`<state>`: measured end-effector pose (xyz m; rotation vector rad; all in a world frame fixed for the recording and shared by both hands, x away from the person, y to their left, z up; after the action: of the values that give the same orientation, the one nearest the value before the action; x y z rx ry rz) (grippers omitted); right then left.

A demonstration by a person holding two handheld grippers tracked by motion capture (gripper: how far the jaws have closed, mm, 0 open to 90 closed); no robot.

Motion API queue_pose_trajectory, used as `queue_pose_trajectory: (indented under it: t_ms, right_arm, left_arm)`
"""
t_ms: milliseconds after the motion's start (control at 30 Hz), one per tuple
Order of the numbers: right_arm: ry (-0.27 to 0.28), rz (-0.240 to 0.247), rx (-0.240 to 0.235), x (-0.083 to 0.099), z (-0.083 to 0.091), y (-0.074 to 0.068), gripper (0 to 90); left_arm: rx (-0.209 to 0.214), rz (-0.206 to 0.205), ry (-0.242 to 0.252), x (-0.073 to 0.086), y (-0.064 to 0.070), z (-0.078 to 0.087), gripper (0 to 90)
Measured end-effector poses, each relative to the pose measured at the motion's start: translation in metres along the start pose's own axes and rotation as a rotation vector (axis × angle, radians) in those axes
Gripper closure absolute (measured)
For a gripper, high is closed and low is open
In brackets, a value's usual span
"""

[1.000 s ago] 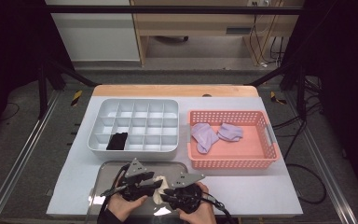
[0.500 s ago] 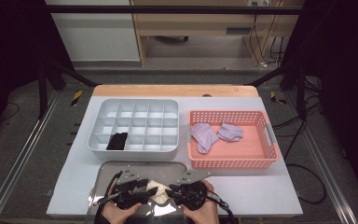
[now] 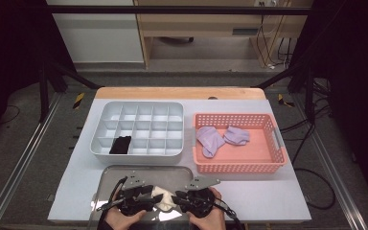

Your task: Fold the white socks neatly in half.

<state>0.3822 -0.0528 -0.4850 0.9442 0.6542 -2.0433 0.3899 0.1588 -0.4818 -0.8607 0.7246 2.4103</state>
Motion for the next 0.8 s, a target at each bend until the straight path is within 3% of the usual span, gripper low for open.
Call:
queue_pose_trajectory:
  t_ms: [167, 467, 700, 800]
  right_arm:
    - [-0.001, -0.015, -0.001, 0.0058, -0.0032, 0.0025, 83.6]
    - [-0.005, -0.016, 0.015, 0.0079, -0.0056, 0.0073, 85.0]
    - [-0.007, -0.024, 0.020, 0.0077, -0.0060, 0.0089, 80.7]
    - [-0.009, -0.029, 0.018, 0.0074, -0.0056, 0.0101, 79.7]
  left_arm:
    - [0.012, -0.018, -0.012, -0.0005, 0.0023, -0.0039, 44.3]
    - [0.016, -0.036, -0.018, -0.0022, 0.0054, -0.0095, 43.7]
    - [0.037, 0.010, -0.051, -0.0043, 0.0071, -0.0106, 55.5]
    - [0.028, 0.005, -0.052, -0.0050, 0.0092, -0.0102, 61.7]
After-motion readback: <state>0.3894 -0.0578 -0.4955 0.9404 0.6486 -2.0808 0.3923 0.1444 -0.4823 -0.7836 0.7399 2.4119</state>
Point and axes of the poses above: each handheld gripper's, and its own axes: z roughly backward along the jaws, x roughly out of its underside, y roughly to its right, the point moved 2 cm from there along -z, roughly forward along the jaws, and after that the axes turned 9 degrees about z, right-handed, at the moved point
